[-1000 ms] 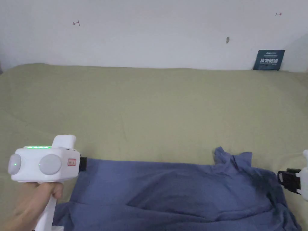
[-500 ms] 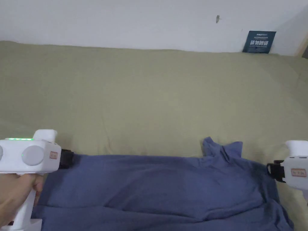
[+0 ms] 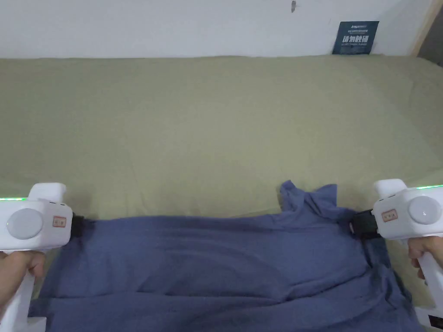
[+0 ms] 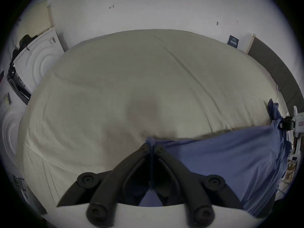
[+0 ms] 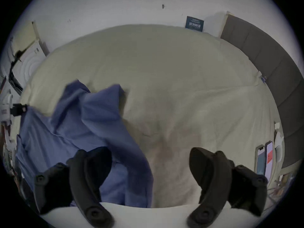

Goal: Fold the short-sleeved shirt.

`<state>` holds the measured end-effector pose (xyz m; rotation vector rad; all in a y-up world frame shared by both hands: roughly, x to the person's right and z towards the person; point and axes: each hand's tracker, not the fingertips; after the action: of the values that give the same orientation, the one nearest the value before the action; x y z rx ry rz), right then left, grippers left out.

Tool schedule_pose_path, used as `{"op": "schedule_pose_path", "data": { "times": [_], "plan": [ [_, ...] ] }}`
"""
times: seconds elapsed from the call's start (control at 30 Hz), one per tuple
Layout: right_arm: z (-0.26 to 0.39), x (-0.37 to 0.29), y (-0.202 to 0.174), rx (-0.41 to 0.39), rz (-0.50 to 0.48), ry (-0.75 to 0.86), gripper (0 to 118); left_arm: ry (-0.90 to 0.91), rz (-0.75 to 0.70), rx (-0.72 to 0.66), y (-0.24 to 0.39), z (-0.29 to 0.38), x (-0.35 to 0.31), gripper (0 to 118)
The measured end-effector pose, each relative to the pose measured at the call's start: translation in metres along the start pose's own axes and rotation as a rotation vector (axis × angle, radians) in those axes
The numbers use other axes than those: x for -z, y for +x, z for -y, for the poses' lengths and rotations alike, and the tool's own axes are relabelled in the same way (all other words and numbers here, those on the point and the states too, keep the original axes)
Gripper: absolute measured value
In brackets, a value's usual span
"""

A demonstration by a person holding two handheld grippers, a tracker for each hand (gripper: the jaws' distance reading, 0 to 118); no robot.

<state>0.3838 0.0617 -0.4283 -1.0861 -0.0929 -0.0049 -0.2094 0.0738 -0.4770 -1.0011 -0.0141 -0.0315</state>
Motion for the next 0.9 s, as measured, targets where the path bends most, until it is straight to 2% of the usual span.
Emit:
{"op": "schedule_pose_path", "data": {
  "times": [0.03,0.07,0.23,0.43,0.57,0.67,0.9],
  "plan": [
    [0.001,-0.005,-0.001,0.033,-0.064,0.034,19,0.002,0.001,0.003,0.000,0.000,-0.002,3],
    [0.002,-0.009,-0.002,0.062,-0.073,0.054,5,0.007,0.003,0.008,-0.001,0.000,-0.005,3],
    [0.004,-0.043,0.000,0.035,-0.079,0.138,5,0.055,0.019,0.011,-0.006,0.005,-0.035,3],
    [0.016,-0.107,0.021,0.082,-0.167,0.216,5,0.138,0.057,-0.020,-0.026,0.028,-0.092,3],
    [0.052,-0.149,0.025,0.105,-0.199,0.252,5,0.181,0.090,-0.039,-0.039,0.060,-0.134,3],
    [0.086,-0.169,0.025,0.081,-0.202,0.274,5,0.206,0.105,-0.050,-0.046,0.090,-0.160,3],
    [0.171,-0.199,0.023,0.037,-0.243,0.249,5,0.223,0.107,0.050,-0.053,0.165,-0.187,3]
  ]
}}
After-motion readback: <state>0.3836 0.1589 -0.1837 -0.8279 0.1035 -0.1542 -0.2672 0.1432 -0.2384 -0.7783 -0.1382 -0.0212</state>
